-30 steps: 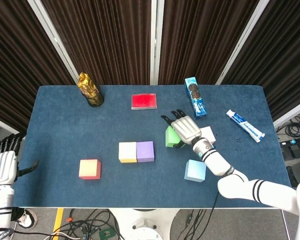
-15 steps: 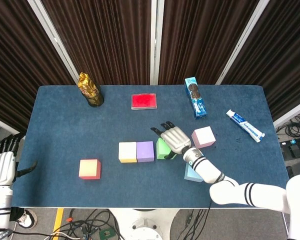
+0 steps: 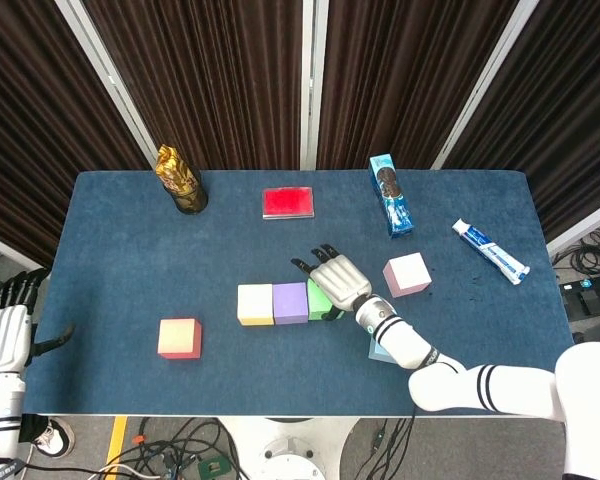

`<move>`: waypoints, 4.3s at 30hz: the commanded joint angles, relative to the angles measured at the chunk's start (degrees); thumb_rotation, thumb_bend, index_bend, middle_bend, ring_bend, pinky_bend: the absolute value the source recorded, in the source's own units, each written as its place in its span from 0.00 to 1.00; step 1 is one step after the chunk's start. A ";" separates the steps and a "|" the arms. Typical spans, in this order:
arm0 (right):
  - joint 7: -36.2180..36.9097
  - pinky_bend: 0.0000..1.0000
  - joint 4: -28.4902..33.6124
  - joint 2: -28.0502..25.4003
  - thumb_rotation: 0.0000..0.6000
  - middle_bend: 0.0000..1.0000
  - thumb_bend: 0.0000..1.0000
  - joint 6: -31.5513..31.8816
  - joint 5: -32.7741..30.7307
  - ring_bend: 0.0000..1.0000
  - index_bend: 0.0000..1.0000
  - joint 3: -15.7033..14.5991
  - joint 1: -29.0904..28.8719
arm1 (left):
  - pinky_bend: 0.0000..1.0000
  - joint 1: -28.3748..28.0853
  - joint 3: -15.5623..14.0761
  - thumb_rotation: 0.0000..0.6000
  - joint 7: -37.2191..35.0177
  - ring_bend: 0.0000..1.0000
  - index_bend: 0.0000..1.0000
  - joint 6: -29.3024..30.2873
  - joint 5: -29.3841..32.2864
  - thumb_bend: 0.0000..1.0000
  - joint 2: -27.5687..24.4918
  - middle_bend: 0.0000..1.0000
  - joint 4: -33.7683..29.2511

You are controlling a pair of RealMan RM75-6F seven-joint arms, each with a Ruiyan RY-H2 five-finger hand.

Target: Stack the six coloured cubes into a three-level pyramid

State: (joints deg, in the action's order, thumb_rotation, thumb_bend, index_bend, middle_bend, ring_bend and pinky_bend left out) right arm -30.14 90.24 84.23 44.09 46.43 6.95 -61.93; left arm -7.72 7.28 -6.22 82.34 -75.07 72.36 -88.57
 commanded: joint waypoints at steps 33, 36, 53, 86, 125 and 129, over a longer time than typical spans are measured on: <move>-1.65 0.00 -1.21 0.70 1.00 0.26 0.06 -2.86 -5.55 0.01 0.00 -2.68 -3.45 | 0.04 0.40 0.49 1.00 0.22 0.00 0.11 -0.52 -0.58 0.22 0.28 0.09 0.48; -1.04 0.00 -0.94 0.46 1.00 0.14 0.05 -2.47 -5.05 0.00 0.00 -2.59 -3.41 | 0.04 0.41 0.55 1.00 0.39 0.00 0.11 -0.52 -0.54 0.22 0.36 0.08 0.51; 1.19 0.00 1.11 -2.12 1.00 0.14 0.04 -2.84 -4.10 0.00 0.00 -3.78 -2.94 | 0.04 0.50 0.23 1.00 0.69 0.00 0.11 -0.86 -0.99 0.22 0.27 0.08 0.06; 3.65 0.00 1.20 -2.40 1.00 0.49 0.15 1.75 1.66 0.00 0.00 -2.38 -0.23 | 0.04 0.50 0.33 1.00 0.93 0.00 0.11 -1.12 -1.06 0.22 0.24 0.08 -0.15; 4.39 0.00 -0.81 0.23 1.00 0.22 0.10 -0.28 0.22 0.00 0.00 -1.18 -0.48 | 0.04 0.59 -0.05 1.00 0.32 0.00 0.11 -2.17 -0.66 0.22 0.49 0.08 1.08; 4.17 0.00 -0.86 0.06 1.00 0.18 0.10 -0.81 -0.42 0.00 0.00 -1.36 -0.70 | 0.04 0.64 -0.07 1.00 0.35 0.00 0.11 -2.16 -0.64 0.22 0.49 0.09 0.99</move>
State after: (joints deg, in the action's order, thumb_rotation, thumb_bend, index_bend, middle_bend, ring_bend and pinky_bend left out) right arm -25.91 89.36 84.35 43.37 46.12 5.64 -62.59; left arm -7.08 7.21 -5.87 80.19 -75.71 72.85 -87.58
